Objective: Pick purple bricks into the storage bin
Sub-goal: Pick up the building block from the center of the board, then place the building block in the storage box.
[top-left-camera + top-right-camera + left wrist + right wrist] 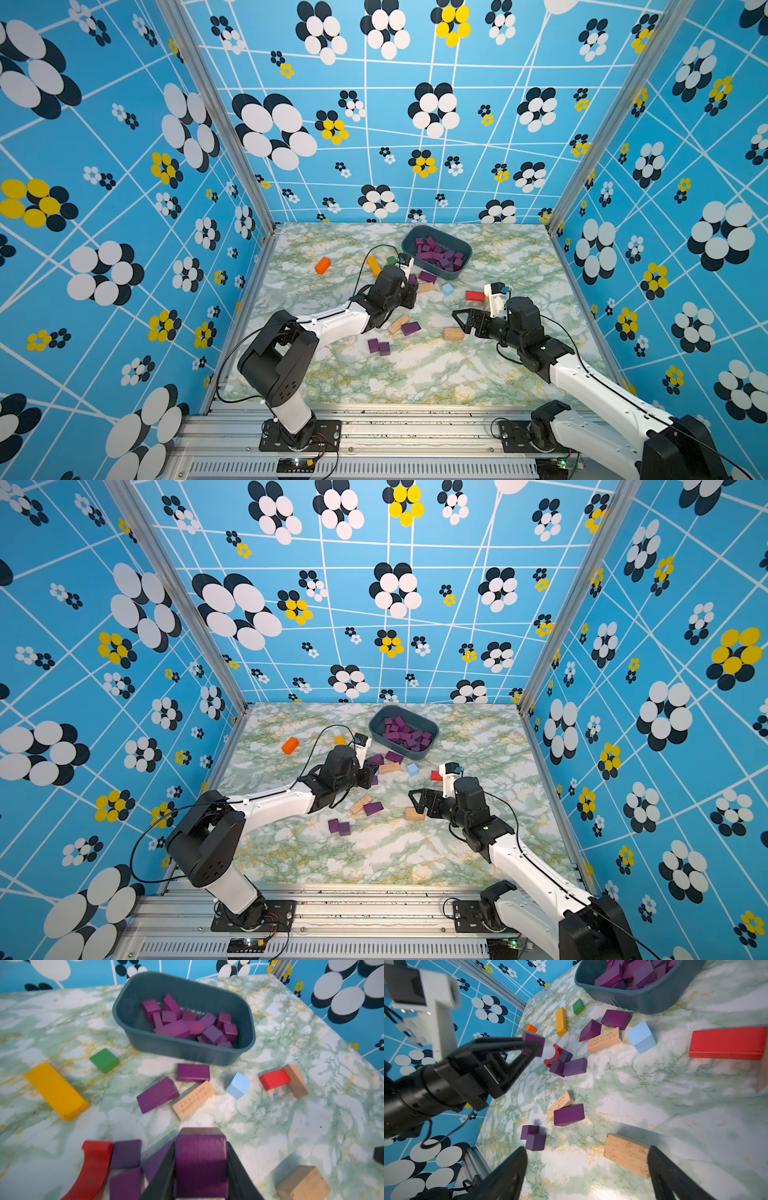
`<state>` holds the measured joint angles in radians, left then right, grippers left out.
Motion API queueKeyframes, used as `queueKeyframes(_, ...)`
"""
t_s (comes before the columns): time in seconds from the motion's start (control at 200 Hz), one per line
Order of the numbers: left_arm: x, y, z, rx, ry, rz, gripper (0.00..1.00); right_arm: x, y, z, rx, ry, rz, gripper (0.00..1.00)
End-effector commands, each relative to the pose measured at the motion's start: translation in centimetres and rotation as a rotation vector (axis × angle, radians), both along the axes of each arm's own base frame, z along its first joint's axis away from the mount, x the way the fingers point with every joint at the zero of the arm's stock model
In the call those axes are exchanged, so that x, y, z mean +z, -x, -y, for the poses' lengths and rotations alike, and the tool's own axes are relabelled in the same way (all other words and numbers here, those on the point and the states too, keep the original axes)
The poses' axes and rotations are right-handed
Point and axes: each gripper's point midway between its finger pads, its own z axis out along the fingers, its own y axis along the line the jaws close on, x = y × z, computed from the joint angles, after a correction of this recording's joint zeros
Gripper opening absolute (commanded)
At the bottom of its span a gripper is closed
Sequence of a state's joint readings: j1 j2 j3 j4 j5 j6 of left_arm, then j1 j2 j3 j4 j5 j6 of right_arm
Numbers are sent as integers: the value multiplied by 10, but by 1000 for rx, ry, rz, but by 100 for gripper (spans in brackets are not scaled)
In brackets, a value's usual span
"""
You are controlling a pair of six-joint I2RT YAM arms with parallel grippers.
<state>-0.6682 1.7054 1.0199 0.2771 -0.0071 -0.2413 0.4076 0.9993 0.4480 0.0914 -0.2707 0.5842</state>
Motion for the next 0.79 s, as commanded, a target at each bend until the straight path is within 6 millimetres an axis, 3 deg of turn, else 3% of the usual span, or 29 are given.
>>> queueKeyframes(0.0,15,-18,29,-77,31,70,27,-2,-2,5,-38,4,22,99)
queueKeyframes(0.24,31,-66,65,-127,90,152,27,-11,-1,16,-113,-24,53,99)
queueKeyframes(0.385,27,-97,79,-135,67,225,27,-15,3,22,-124,-3,57,99)
queueKeyframes(0.595,2,-136,91,-113,-3,269,32,-21,4,41,-209,41,83,99)
queueKeyframes(0.69,-4,-151,92,-87,-31,279,42,-22,6,47,-232,53,95,99)
queueKeyframes(0.77,-4,-159,93,-81,-28,293,65,-23,8,48,-233,62,95,99)
queueKeyframes(0.79,-3,-160,93,-78,-28,299,75,-24,8,48,-230,63,96,99)
